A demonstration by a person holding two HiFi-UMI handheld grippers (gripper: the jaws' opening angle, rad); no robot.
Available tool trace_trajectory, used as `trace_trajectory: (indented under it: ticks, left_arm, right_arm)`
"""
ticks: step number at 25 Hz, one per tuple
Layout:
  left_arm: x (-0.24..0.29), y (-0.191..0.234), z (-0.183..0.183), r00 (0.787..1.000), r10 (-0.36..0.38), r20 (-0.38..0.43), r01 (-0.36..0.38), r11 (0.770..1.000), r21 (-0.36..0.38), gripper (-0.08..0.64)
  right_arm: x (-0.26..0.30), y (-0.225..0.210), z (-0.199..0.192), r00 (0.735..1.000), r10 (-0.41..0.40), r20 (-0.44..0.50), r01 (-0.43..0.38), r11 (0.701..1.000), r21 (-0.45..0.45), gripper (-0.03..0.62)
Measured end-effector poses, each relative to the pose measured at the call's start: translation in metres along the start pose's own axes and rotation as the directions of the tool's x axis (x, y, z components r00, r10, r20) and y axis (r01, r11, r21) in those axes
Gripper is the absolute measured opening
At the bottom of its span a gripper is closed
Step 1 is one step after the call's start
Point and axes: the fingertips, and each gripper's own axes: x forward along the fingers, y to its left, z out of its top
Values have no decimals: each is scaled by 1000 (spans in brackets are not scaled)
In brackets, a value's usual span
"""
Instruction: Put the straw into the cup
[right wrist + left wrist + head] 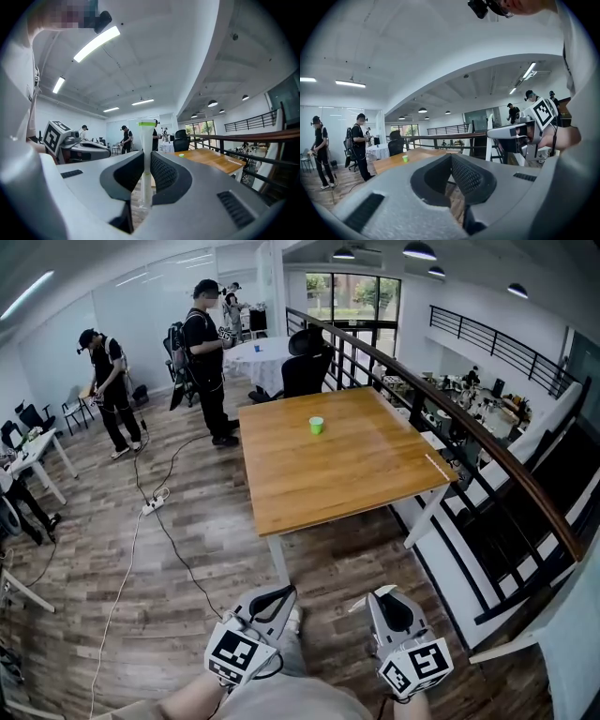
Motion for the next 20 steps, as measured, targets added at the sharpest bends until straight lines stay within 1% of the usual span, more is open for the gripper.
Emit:
trace_trajectory:
  ticks: [3,7,11,15,20]
  left_arm:
    - [10,3,-9,1000,-6,11,5,1000,9,14]
    - [22,21,-19,1000,1,25,-2,1000,24,14]
    - [39,52,-29,999,24,35,-24,1000,19,14]
    - [65,88,-44,999,39,20,-39,999,9,14]
    - [98,128,-43,999,42,9,-42,999,3,14]
  right_arm:
    - [3,-10,-1,1000,-15,15,15,1000,-16,49]
    - [16,-19,-8,999,-31,17,31,999,-29,49]
    - [39,-35,-16,999,-42,16,42,999,-29,49]
    - [76,-51,-26,999,-36,4,36,999,-31,49]
    - [122,-72,-22,1000,-20,-9,19,1000,-25,49]
